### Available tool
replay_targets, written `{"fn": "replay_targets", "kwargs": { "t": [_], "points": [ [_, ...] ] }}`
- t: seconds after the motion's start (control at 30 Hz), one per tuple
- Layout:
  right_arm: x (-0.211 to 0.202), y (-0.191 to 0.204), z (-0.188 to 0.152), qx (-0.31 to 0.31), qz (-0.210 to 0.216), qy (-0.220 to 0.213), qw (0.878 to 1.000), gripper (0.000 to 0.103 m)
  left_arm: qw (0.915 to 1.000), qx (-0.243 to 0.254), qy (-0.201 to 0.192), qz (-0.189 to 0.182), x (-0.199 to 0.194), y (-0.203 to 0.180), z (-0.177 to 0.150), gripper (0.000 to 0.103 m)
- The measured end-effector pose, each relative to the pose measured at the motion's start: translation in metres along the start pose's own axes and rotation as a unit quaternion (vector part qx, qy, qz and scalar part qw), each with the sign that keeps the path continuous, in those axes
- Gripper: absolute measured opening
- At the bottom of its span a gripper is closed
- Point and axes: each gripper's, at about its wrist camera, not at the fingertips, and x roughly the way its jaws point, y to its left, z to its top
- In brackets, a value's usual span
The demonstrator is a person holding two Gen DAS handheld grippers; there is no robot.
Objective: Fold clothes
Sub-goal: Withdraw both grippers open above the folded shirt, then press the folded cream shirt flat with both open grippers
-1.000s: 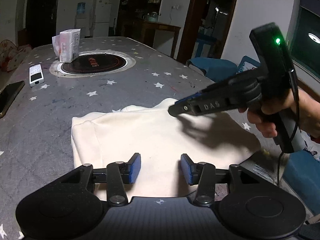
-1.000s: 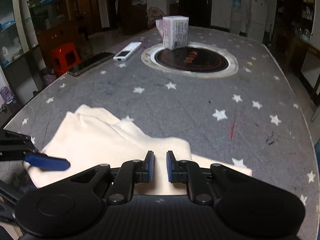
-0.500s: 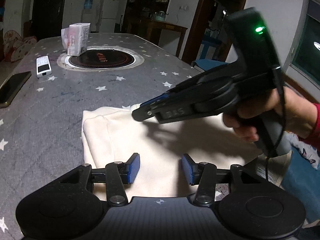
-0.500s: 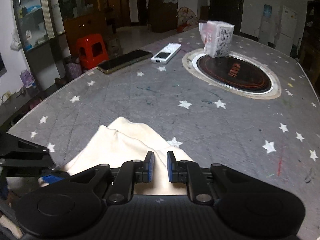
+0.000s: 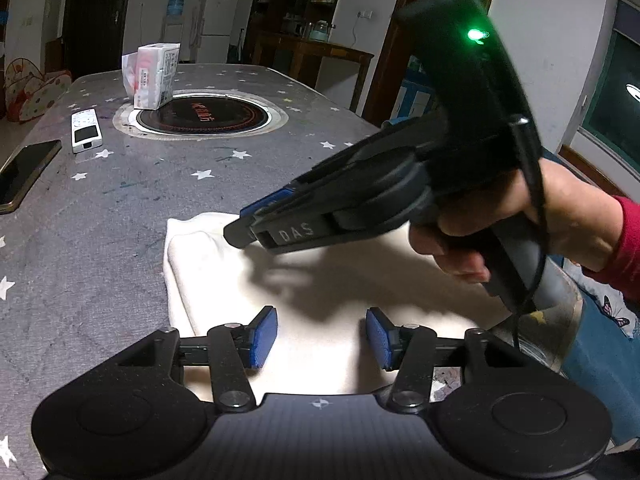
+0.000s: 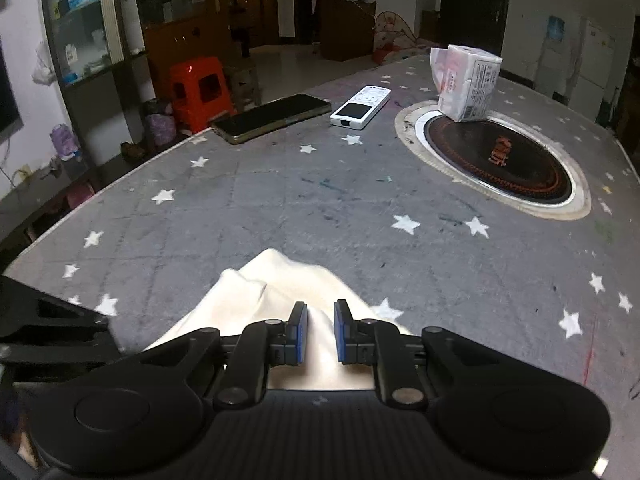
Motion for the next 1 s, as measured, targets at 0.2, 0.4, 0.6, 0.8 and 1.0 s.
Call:
{"fn": "replay_targets", "kwargs": {
  "t": [0.2,0.4,0.6,0.8,1.0],
  "points": [
    [-0.027,-0.014,-0.009,0.022,-0.006,-0.018,1.0,0.013,0.9999,0.0,-0.004,0.011,-0.003,0.006,0.009,0.054],
    [-0.065,-0.047,-0.049,0.069,-0.048,-0.013,0.996,0.013,0.9993,-0.018,-0.016,0.029,0.005,0.02,0.025,0.054],
    [-0.077,-0.083,-0.087,0.131,-0.083,-0.007,0.988,0.013,0.9981,-0.03,-0.008,0.053,0.022,0.033,0.033,0.054],
    [-0.095,-0.089,-0.096,0.137,-0.087,-0.028,0.986,0.013,0.9979,-0.024,-0.004,0.061,0.026,0.034,0.034,0.055],
    [-0.111,-0.08,-0.1,0.124,-0.085,-0.035,0.988,0.013,0.9976,-0.02,-0.002,0.067,0.025,0.031,0.034,0.056]
  ]
}}
